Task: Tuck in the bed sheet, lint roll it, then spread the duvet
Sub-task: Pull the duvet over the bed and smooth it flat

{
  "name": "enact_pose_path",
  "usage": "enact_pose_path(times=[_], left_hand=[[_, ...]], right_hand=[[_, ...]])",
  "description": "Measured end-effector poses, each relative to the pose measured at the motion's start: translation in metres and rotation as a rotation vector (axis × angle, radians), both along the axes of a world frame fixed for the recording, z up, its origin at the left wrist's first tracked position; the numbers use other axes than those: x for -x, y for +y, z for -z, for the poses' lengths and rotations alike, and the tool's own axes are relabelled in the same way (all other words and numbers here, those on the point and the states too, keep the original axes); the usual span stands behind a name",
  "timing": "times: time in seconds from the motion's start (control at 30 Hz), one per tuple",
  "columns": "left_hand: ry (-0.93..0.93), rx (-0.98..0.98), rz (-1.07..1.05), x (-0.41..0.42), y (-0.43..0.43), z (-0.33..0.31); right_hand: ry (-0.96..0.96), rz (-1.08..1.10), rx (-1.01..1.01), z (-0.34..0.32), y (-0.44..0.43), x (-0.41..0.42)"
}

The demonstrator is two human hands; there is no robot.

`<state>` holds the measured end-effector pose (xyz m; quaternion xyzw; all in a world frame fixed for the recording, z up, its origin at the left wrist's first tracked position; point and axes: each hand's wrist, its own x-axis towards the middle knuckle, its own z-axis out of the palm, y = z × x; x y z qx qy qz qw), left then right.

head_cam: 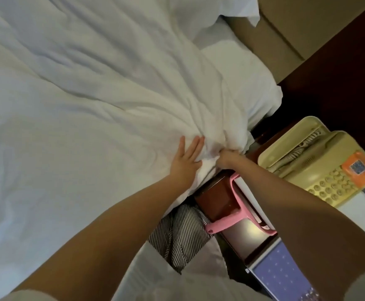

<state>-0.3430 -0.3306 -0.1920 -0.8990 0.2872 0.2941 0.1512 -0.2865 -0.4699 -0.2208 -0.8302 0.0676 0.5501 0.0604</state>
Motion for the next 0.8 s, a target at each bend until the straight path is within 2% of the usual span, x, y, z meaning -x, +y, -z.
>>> enact_pose_path(times=[0.03, 0.13, 0.2, 0.27, 0.3, 0.4, 0.53, 0.67, 0.73, 0.8], left_hand=[[0.049, 0.078, -0.054, -0.002, 0.0, -0.005], [0.095, 0.368, -0.306, -0.025, 0.012, -0.033], [-0.044, 0.627, -0.54, -0.043, 0.027, -0.055], [-0.183, 0.718, -0.712, -0.059, 0.046, -0.074], [-0.177, 0.692, -0.801, -0.066, 0.057, -0.084], [-0.087, 0.585, -1.043, -0.081, 0.082, -0.114], [0.011, 0.643, -1.137, -0.1, 0.106, -0.148], [-0.035, 0.821, -1.42, -0.142, 0.126, -0.169], [-0.116, 0.896, -1.562, -0.169, 0.141, -0.168], [-0.196, 0.991, -1.702, -0.199, 0.157, -0.169]], right_hand=[[-0.071, 0.026, -0.02, -0.009, 0.003, -0.005], [-0.472, 0.376, -0.019, -0.047, 0.018, -0.02], [-0.764, 0.517, -0.111, -0.074, 0.032, -0.028], [-0.894, 0.517, -0.333, -0.096, 0.045, -0.039], [-0.87, 0.477, -0.415, -0.107, 0.051, -0.046], [-0.656, 0.439, -0.471, -0.125, 0.07, -0.069], [-0.492, 0.452, -0.441, -0.146, 0.095, -0.092], [-0.62, 0.329, -0.366, -0.164, 0.123, -0.123], [-0.68, 0.3, -0.341, -0.165, 0.132, -0.141], [-0.651, 0.271, -0.338, -0.163, 0.143, -0.158]])
